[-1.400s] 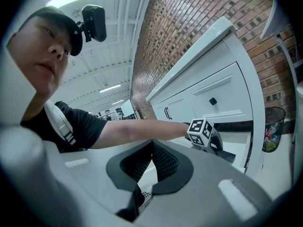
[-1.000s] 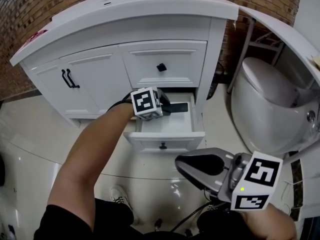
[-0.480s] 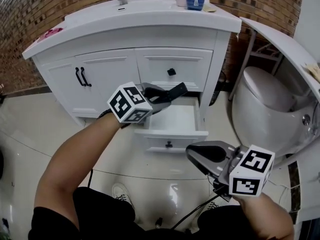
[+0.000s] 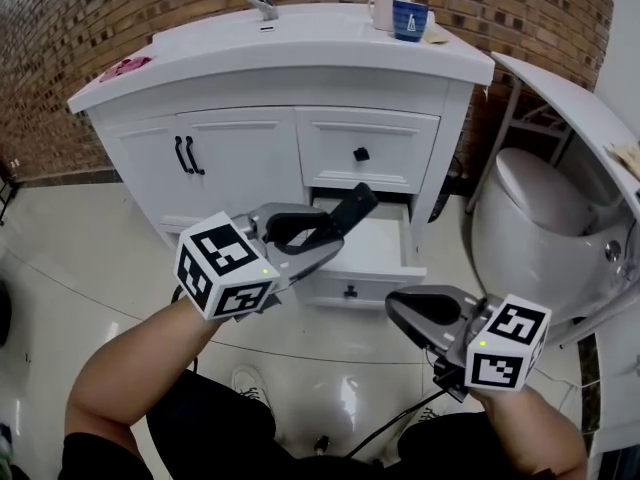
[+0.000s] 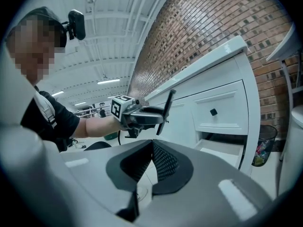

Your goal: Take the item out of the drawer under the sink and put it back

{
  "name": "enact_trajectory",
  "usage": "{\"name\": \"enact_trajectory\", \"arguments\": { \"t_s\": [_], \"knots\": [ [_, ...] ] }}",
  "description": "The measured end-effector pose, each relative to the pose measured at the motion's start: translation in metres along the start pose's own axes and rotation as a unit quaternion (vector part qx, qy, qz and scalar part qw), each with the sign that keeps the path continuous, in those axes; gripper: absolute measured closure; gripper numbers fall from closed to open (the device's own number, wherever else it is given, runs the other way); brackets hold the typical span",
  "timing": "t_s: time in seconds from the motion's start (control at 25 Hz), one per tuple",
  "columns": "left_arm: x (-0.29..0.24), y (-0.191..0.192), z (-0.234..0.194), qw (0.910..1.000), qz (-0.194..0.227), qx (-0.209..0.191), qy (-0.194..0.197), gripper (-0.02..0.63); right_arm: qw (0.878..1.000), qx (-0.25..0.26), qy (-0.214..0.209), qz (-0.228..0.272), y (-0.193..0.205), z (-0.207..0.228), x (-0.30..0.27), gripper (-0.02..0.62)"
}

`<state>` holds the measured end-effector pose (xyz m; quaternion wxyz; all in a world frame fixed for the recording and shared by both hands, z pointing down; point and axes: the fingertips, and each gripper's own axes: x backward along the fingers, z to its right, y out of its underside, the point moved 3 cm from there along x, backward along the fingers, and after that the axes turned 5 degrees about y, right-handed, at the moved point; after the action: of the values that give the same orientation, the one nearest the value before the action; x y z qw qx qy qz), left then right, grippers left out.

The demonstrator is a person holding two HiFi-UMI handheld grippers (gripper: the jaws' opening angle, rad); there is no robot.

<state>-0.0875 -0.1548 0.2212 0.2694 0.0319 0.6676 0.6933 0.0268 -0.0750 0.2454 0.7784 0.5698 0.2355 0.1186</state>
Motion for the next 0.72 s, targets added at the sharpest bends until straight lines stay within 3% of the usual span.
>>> {"name": "enact_trajectory", "arguments": {
  "t_s": [0.16,0.32,0.72],
  "knots": [
    [0.032,-0.009,0.020,0.9961,0.069,0.050,-0.025,0.439,1.000,0.000,0.003,0.007,-0.003,0.001,0.004,0.588],
    [0.044,-0.005,0.035,0.9901,0.110,0.084,-0.022,0.439,1.000,0.000,0.012,0.010,-0.002,0.003,0.008,0.588],
    [0.047,0.018,0.058,0.9866,0.119,0.111,0.010,0.439,1.000,0.003,0.021,0.003,0.002,0.007,0.007,0.588]
  ]
}}
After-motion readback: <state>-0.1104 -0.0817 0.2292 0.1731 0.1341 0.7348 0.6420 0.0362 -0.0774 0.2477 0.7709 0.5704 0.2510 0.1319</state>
